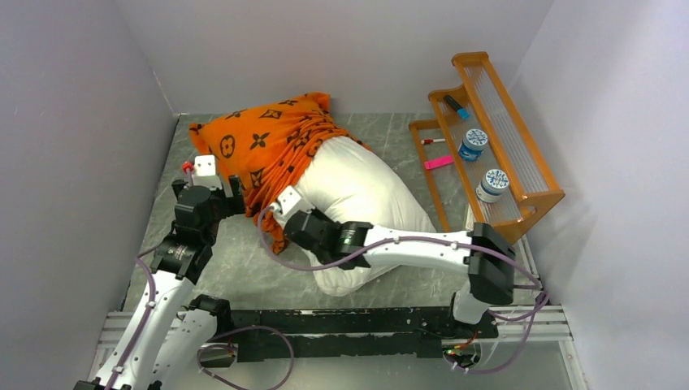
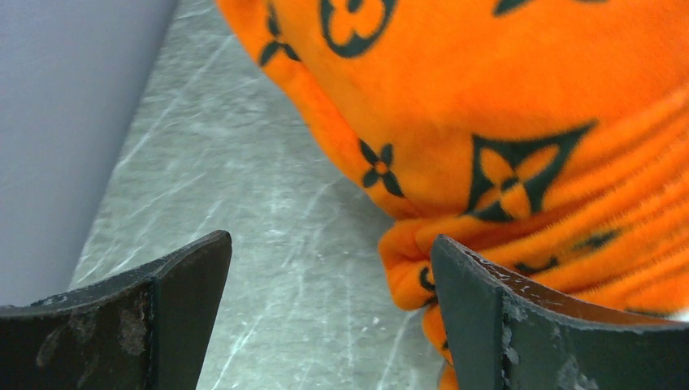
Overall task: Remove the pillowcase from the pillow
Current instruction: Remove the pillow from the pillowcase.
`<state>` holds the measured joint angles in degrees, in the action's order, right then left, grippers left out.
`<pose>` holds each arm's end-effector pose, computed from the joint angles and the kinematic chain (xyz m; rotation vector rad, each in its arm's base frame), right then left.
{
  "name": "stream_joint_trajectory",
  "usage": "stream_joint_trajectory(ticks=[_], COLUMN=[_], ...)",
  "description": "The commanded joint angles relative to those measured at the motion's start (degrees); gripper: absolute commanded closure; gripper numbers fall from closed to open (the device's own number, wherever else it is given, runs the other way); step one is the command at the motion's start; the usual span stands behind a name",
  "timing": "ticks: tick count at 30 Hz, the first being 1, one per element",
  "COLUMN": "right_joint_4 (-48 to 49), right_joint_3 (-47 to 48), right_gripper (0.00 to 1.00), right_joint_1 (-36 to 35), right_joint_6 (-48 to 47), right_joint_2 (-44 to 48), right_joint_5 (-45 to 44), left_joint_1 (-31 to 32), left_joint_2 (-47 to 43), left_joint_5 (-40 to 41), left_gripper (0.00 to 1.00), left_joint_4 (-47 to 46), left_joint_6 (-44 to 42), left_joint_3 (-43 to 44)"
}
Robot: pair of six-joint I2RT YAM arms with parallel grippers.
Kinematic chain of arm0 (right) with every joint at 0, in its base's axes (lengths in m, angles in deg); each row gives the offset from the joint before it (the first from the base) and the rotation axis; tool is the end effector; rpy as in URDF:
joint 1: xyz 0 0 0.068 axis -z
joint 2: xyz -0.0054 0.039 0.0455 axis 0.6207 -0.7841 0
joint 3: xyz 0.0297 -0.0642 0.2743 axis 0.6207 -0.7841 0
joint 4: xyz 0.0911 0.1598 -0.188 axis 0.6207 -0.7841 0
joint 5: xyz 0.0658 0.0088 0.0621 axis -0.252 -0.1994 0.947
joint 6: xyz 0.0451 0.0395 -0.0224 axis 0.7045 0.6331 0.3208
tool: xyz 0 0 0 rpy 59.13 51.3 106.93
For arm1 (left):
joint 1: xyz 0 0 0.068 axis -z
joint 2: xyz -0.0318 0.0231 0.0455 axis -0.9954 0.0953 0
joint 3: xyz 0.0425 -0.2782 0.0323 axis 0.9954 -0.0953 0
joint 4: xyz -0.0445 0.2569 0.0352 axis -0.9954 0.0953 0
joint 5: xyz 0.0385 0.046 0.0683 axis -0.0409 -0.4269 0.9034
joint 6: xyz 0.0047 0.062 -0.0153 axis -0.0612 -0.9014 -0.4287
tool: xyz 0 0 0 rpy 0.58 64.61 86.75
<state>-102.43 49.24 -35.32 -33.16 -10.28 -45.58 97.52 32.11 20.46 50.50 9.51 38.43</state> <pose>0.1393 0.3575 0.2695 -0.9447 1.8987 -0.0970 0.1656 -0.0193 0.3099 -0.1852 1.8663 0.1042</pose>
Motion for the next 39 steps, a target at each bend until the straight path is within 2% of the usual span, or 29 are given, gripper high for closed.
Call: stream_joint_trajectory(ticks=[1,10,18,24,30,36,39], right_joint_4=[-3.54,1.92,5.0,6.1,6.51,6.03,5.3], right_joint_3=[-4.62,-9.51,-12.73,-14.2,-14.84,-15.73,-16.2], right_gripper=[1.0,1.0,1.0,1.0,1.0,1.0,1.0], right_joint_1=[4.84,10.17,12.83,13.34,13.61,13.88,14.08], right_joint_6=[1.08,1.36,2.37,2.68,2.47,2.07,1.84], right_joint_2=[4.72,14.99,20.65,23.43,28.1,33.35,35.53], right_joint_5=[1.34,11.59,18.68,21.26,23.77,27.45,28.65], left_joint_1=[0.1,0.15,0.19,0.19,0.35,0.28,0.28], left_joint_2=[0.0,3.22,9.53,13.97,16.93,22.13,24.9], left_joint_5=[-14.83,-37.8,-47.38,-49.06,-44.05,-37.24,-35.1], left_gripper=[0.04,0.08,0.08,0.07,0.08,0.23,0.38], left_joint_4=[-4.26,-7.01,-5.53,-4.72,-4.05,-2.32,-0.52], left_joint_6=[-3.18,-7.69,-11.38,-11.67,-11.62,-10.63,-9.32], left_joint_3=[0.31,-0.45,0.45,0.93,1.68,5.01,7.76])
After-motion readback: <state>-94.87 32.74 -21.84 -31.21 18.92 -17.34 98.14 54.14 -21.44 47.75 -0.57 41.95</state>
